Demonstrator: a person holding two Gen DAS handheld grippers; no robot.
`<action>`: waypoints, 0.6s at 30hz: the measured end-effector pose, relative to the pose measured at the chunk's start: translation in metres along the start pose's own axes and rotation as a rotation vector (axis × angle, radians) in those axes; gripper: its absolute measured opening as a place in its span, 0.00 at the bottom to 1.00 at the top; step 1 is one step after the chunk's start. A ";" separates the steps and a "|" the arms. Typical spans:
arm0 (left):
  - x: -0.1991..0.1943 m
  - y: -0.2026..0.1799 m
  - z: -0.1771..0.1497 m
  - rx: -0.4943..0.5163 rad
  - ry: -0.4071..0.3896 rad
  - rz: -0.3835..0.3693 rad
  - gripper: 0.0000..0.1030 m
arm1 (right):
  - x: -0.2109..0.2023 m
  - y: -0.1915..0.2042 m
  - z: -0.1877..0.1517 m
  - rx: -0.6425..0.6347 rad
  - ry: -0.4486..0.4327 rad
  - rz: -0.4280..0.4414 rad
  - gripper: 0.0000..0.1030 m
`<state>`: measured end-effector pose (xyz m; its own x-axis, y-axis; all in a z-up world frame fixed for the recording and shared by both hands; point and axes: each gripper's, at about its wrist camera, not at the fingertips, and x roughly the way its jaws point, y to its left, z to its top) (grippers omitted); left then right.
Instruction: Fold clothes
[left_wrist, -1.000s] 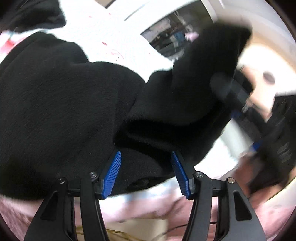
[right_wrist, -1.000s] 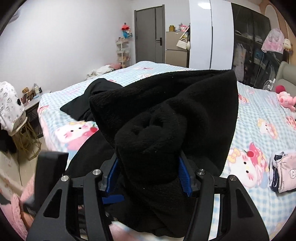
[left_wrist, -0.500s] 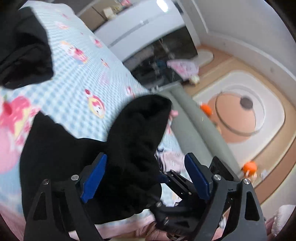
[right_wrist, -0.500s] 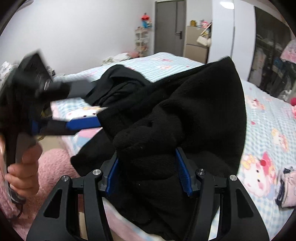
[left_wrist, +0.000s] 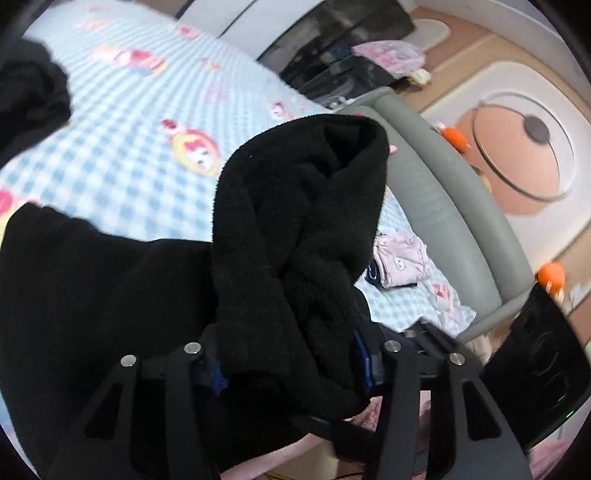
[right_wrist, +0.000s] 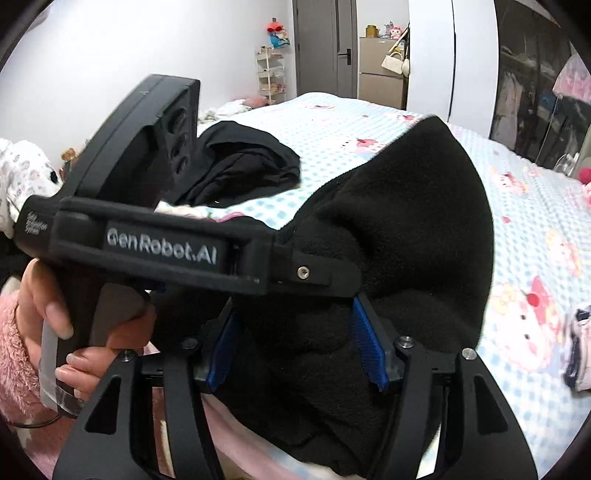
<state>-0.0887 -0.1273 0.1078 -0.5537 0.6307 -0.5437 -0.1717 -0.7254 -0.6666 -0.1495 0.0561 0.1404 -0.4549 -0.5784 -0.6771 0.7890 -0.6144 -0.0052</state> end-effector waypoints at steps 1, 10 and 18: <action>0.003 0.002 0.002 0.001 -0.003 0.009 0.49 | -0.009 -0.001 0.000 -0.015 -0.002 0.001 0.59; 0.005 0.017 0.007 -0.087 -0.012 -0.028 0.46 | -0.065 -0.114 -0.042 0.477 -0.085 -0.019 0.68; -0.036 0.009 0.010 -0.074 -0.098 -0.032 0.42 | 0.005 -0.121 -0.027 0.585 0.008 0.098 0.51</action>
<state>-0.0787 -0.1597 0.1266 -0.6267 0.6204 -0.4716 -0.1320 -0.6810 -0.7203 -0.2358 0.1423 0.1175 -0.3866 -0.6446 -0.6596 0.4677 -0.7534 0.4622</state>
